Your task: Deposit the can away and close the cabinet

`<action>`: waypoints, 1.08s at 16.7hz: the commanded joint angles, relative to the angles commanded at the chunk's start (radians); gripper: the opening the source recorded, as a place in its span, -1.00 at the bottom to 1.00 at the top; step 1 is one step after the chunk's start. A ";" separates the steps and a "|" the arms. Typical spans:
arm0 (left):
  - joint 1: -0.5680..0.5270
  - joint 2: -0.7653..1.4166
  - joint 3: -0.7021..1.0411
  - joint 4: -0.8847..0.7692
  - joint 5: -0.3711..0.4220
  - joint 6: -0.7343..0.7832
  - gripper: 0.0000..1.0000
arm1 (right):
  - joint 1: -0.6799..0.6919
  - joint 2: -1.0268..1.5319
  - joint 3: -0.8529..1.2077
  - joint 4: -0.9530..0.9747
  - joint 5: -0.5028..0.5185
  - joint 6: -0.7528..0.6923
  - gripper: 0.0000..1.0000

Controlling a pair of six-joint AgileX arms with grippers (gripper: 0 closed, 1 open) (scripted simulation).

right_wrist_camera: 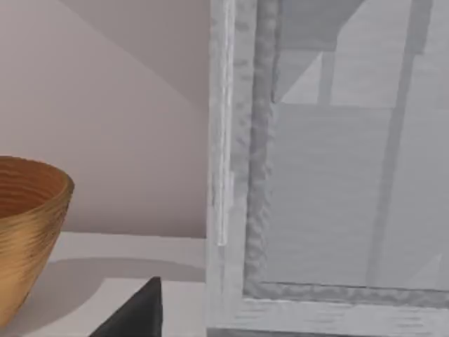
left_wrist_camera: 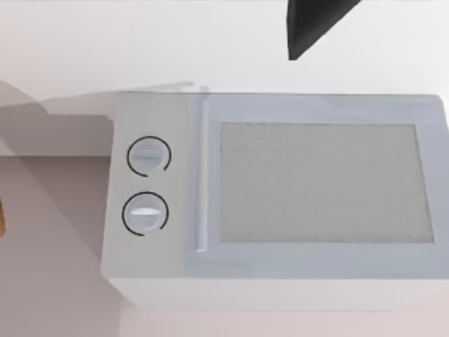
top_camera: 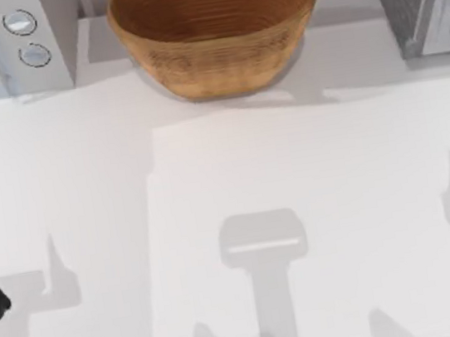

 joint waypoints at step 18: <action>0.000 0.000 0.000 0.000 0.000 0.000 1.00 | -0.129 -0.059 -0.247 0.187 -0.115 0.021 1.00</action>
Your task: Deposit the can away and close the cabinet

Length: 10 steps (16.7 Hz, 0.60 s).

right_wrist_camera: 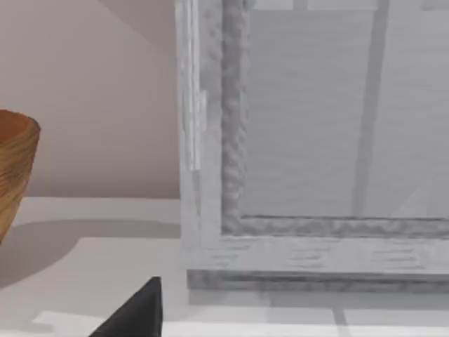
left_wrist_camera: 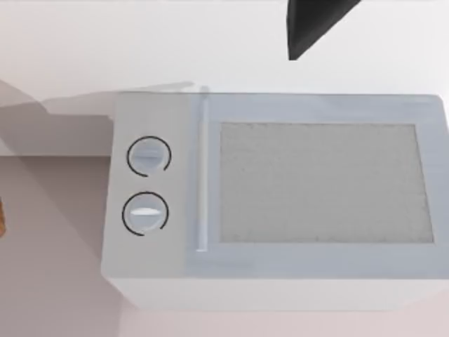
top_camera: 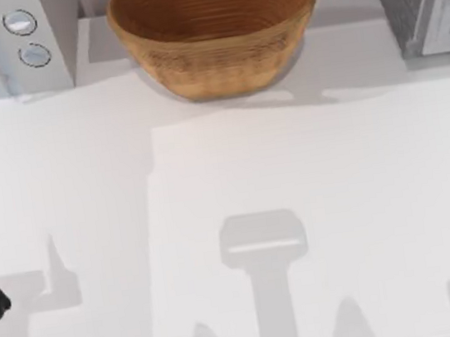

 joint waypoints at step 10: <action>0.000 0.000 0.000 0.000 0.000 0.000 1.00 | -0.563 0.841 0.198 0.650 -0.540 0.017 1.00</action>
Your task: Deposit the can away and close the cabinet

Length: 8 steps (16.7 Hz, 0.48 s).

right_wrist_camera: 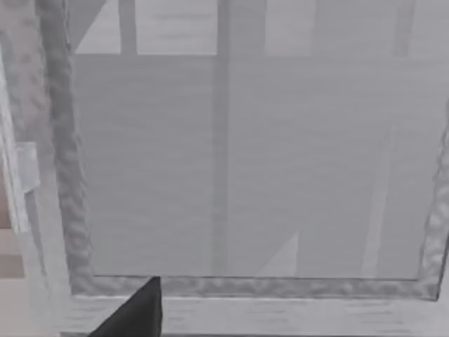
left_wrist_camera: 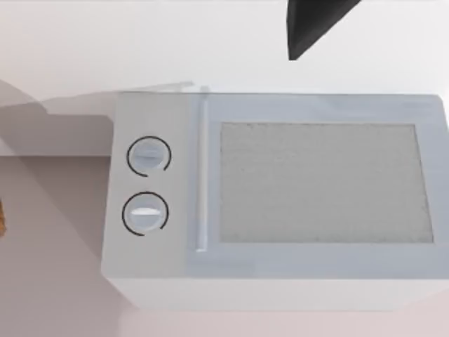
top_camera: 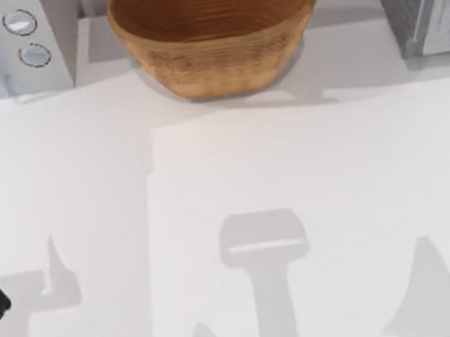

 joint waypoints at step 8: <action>0.000 0.000 0.000 0.000 0.000 0.000 1.00 | -0.321 0.511 0.117 0.380 -0.320 0.007 1.00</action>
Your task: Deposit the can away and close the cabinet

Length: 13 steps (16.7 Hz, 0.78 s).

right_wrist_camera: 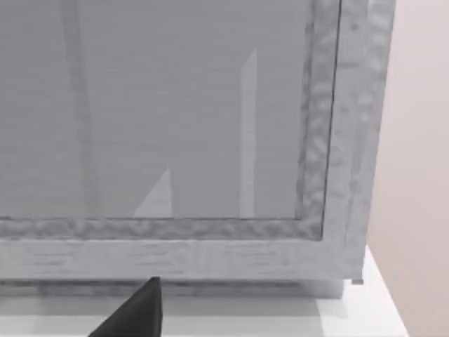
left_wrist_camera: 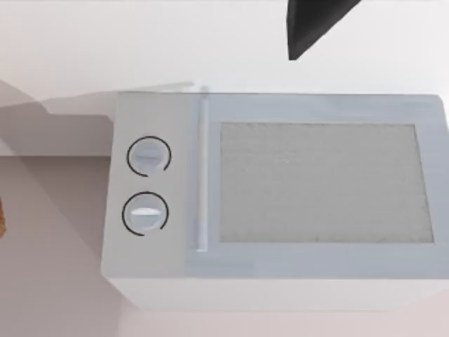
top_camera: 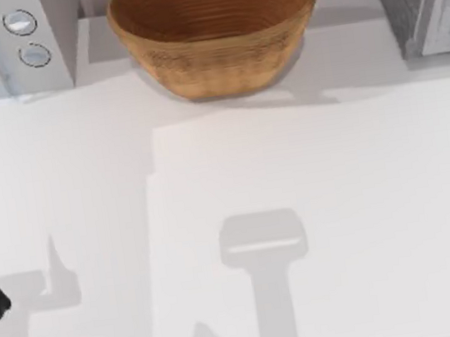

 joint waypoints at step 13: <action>0.000 0.000 0.000 0.000 0.000 0.000 1.00 | -0.036 0.022 0.215 -0.190 -0.041 -0.002 1.00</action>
